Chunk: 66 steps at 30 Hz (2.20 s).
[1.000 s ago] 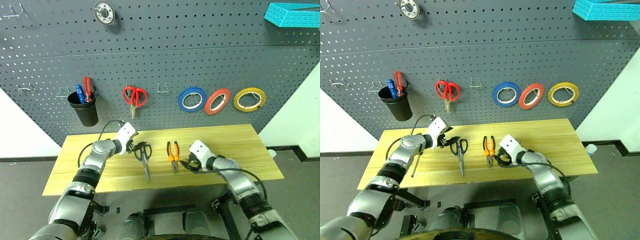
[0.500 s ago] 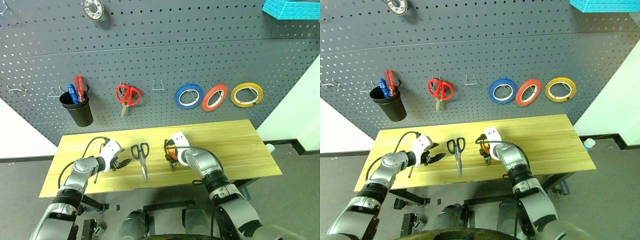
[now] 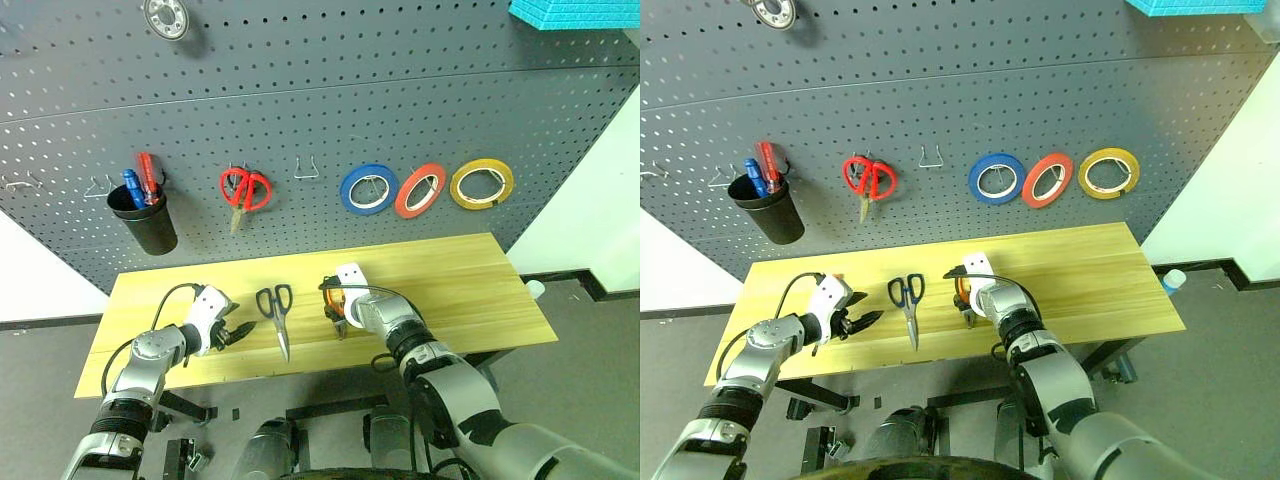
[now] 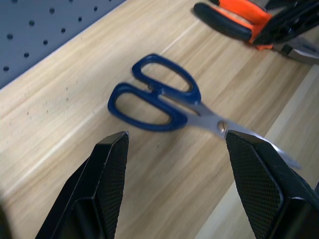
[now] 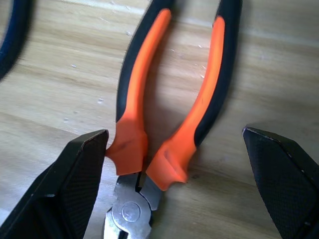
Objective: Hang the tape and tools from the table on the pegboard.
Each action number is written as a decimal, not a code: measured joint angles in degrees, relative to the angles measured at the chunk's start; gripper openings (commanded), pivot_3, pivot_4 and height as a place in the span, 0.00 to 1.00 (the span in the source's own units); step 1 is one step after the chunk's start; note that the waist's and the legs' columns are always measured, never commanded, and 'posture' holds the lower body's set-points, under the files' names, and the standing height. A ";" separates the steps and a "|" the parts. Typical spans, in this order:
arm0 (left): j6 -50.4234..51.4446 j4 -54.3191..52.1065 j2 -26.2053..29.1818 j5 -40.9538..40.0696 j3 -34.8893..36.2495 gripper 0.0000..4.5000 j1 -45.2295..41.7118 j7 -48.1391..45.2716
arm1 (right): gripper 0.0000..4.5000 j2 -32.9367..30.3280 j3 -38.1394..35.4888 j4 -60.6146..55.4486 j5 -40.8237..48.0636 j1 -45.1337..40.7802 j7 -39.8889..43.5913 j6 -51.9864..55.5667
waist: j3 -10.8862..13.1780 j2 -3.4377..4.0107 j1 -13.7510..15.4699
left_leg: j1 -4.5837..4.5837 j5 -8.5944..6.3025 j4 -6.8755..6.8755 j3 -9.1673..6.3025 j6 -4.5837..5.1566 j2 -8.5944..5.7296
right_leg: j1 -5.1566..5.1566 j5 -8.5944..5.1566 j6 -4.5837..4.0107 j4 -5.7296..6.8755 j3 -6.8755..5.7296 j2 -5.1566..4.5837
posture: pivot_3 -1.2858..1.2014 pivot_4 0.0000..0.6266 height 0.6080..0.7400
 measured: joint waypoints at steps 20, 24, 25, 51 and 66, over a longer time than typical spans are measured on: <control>0.01 -2.43 -1.10 -2.22 1.45 0.72 1.04 -0.27 | 0.46 -3.87 7.47 -0.40 -4.89 1.81 7.69 -5.96 | 0.00 -0.01 -0.17 | 0.06 0.00 -0.05 -0.04 -0.01 0.19 | -0.47 0.06 -0.27 0.27 0.54 0.57 | 0.48 0.14 1.00; -2.46 -6.24 -2.65 -6.60 4.38 0.72 3.29 -0.93 | 0.46 -8.05 12.31 -10.61 -7.40 7.31 13.30 -10.31 | 0.02 -0.03 -0.06 | -0.03 -0.01 -0.11 0.02 -0.03 0.19 | -0.61 0.06 -0.27 0.25 0.61 0.57 | 0.48 0.13 1.00; -3.42 -7.58 -3.08 -8.02 5.56 0.72 3.77 -1.31 | 0.46 -9.52 13.57 -14.27 -8.24 8.73 14.69 -12.13 | 0.04 -0.06 -0.05 | -0.04 -0.01 -0.13 0.04 -0.03 0.19 | -0.62 0.06 -0.27 0.24 0.61 0.57 | 0.48 0.13 1.00; -25.20 -8.33 -11.68 -19.82 17.58 0.72 -3.64 1.89 | 0.46 -7.80 5.77 -24.63 3.40 -7.91 23.19 -54.48 | 0.37 -0.67 1.31 | -0.03 0.13 -0.63 0.02 -0.26 0.30 | -0.52 0.44 -0.77 -0.57 0.62 0.77 | 0.49 0.12 1.00; -25.46 -13.30 -13.05 -20.05 17.50 0.72 0.11 4.36 | 0.46 -1.09 -5.55 0.48 11.19 -20.77 22.98 -64.67 | 1.27 -0.66 1.57 | 0.00 0.14 -0.75 -0.04 -0.26 0.31 | -0.59 0.46 -0.84 -0.52 0.64 0.83 | 0.52 0.21 1.00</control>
